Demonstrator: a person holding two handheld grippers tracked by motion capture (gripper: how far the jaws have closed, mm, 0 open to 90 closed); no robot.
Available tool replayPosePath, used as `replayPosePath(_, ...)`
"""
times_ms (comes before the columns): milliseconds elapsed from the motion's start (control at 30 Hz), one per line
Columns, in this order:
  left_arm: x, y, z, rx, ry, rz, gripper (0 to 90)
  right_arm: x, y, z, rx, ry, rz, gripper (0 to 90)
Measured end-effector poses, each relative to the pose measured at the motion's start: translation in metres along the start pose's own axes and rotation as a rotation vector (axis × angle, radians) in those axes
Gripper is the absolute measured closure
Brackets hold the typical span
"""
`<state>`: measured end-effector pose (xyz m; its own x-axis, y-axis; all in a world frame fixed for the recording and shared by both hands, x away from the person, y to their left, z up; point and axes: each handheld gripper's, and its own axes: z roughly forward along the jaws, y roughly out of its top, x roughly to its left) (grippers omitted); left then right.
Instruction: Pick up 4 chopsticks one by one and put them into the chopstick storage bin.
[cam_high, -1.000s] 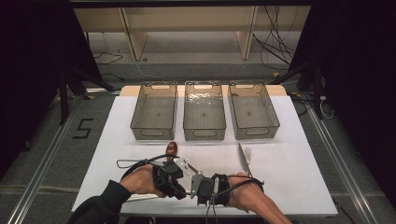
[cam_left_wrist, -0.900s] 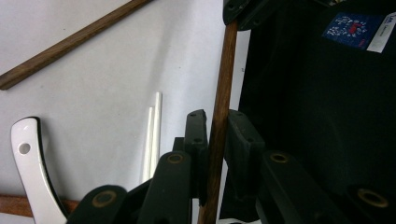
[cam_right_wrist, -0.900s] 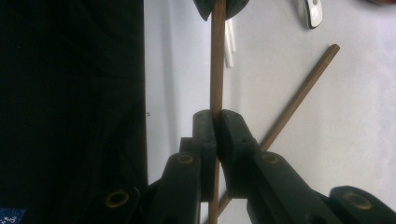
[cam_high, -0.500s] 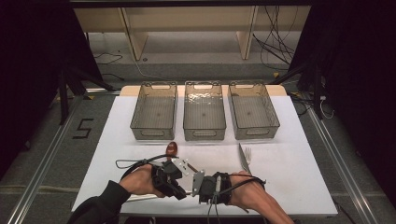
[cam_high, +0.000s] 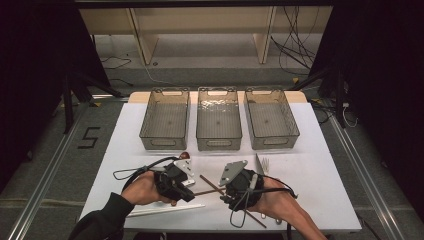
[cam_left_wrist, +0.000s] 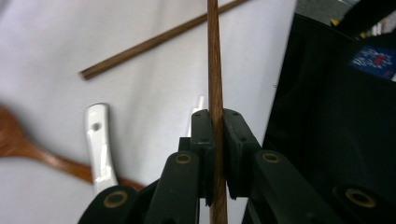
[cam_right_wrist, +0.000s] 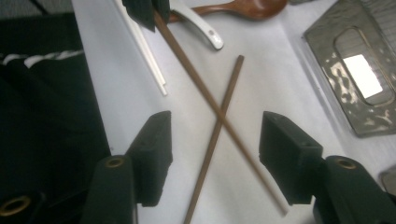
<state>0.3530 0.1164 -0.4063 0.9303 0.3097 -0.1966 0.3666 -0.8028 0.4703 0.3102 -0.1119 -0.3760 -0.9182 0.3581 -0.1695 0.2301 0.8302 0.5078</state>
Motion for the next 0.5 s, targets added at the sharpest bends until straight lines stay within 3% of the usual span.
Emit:
replayPosePath(67, 0.003, -0.001, -0.005, -0.016, 0.029, -0.025, 83.2, -0.002, -0.003, -0.001, -0.016, -0.01, 0.026, 41.6)
replayPosePath(267, 0.009, -0.003, -0.022, -0.041, 0.132, -0.088, 83.1, -0.007, -0.014, 0.006, 0.012, -0.007, 0.097, 36.6)
replayPosePath(367, 0.013, -0.004, -0.03, -0.055, 0.165, -0.111, 83.1, -0.009, -0.019, 0.011, 0.037, 0.001, 0.155, 35.0)
replayPosePath(500, 0.018, -0.005, -0.037, -0.083, 0.194, -0.142, 83.1, -0.01, -0.025, 0.017, 0.069, 0.004, 0.19, 32.8)
